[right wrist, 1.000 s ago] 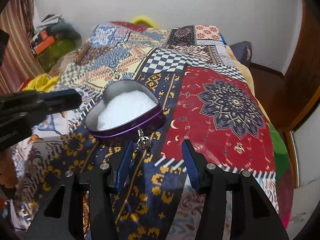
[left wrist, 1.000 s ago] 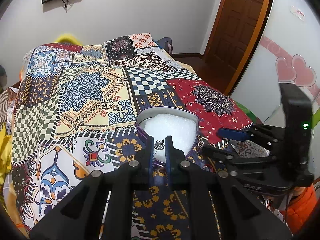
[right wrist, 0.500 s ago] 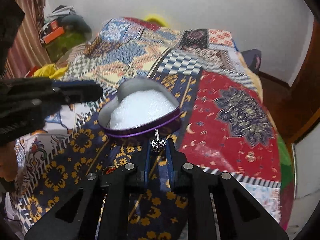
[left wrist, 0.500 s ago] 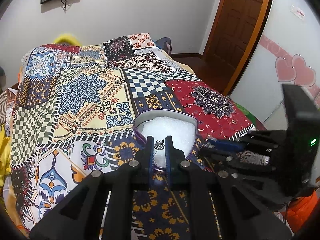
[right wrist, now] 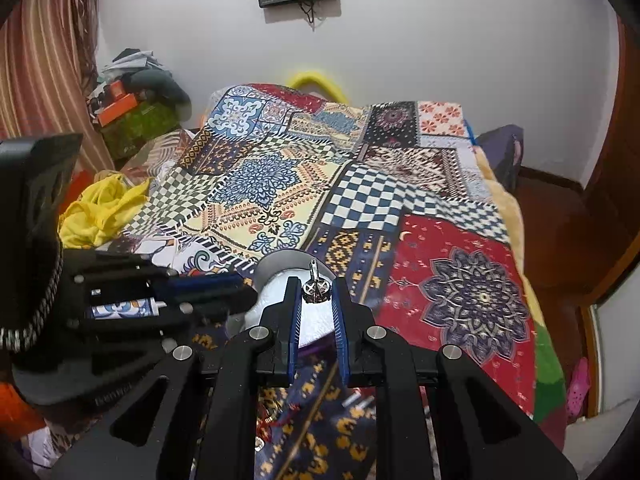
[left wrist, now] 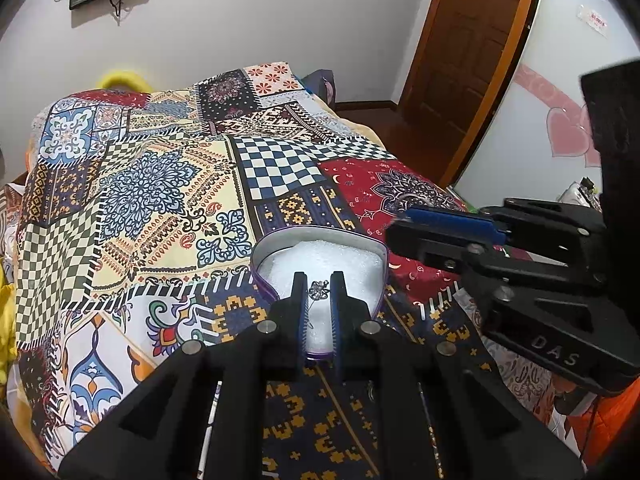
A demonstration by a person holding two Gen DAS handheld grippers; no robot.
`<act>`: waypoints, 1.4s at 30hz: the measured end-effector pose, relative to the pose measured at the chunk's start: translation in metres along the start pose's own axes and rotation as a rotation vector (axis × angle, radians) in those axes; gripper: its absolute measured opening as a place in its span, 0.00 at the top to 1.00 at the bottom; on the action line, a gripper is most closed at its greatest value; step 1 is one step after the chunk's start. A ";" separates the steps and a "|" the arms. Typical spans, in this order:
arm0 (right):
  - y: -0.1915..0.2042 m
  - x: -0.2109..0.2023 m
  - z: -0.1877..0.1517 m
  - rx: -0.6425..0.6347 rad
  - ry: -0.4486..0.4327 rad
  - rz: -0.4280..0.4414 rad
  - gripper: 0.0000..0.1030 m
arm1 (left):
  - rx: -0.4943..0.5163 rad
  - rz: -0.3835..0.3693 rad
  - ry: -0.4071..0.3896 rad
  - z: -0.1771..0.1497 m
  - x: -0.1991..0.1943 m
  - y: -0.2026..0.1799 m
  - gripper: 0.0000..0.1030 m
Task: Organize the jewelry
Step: 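Carry the silver ring into the purple heart tin and open the right gripper, then lift the right gripper away and move the left gripper toward the red bracelet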
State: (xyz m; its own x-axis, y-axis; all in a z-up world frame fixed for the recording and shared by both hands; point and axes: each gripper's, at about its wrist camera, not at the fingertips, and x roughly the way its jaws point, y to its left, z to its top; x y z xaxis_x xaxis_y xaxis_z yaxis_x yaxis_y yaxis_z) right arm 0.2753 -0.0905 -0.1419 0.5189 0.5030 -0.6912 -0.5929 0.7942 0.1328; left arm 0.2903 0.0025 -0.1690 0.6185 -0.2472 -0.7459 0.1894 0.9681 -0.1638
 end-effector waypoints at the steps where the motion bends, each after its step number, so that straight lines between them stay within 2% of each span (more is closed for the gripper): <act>1: -0.001 0.005 0.001 0.005 0.011 0.001 0.87 | 0.000 0.000 0.003 0.000 0.001 0.000 0.91; 6: -0.006 0.020 -0.004 0.032 0.062 0.036 0.87 | 0.000 -0.001 0.021 -0.004 0.008 0.004 0.91; 14: -0.008 0.030 -0.008 0.034 0.107 0.046 0.86 | -0.017 -0.010 0.027 -0.006 0.008 0.008 0.91; 17: -0.007 0.027 -0.006 0.026 0.114 0.042 0.80 | -0.018 -0.001 0.018 -0.005 0.000 0.009 0.91; 19: -0.006 0.021 -0.005 0.023 0.101 0.026 0.78 | -0.022 0.009 0.008 -0.004 -0.007 0.010 0.89; 21: -0.005 0.013 -0.004 0.027 0.086 0.023 0.78 | -0.024 0.020 -0.005 -0.004 -0.016 0.010 0.82; 23: -0.004 0.003 -0.003 0.031 0.066 0.014 0.78 | -0.024 0.040 -0.023 -0.003 -0.026 0.011 0.78; 28: 0.000 -0.030 -0.003 0.027 0.007 -0.035 0.78 | -0.014 0.056 -0.049 -0.006 -0.053 0.007 0.76; 30: 0.004 -0.040 -0.004 0.017 -0.011 -0.060 0.73 | -0.008 0.061 -0.056 -0.008 -0.061 0.004 0.72; 33: 0.007 -0.059 -0.009 0.019 -0.049 -0.080 0.66 | 0.008 0.065 -0.063 -0.014 -0.073 -0.004 0.71; 42: 0.023 -0.087 -0.031 0.018 -0.081 -0.120 0.65 | 0.034 0.062 -0.053 -0.038 -0.096 -0.023 0.70</act>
State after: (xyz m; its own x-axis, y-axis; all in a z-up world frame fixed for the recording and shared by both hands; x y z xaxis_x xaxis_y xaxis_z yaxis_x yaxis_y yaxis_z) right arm 0.1970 -0.1269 -0.1009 0.6339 0.4291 -0.6435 -0.5126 0.8561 0.0659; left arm 0.1975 0.0054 -0.1177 0.6692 -0.1898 -0.7184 0.1748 0.9799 -0.0960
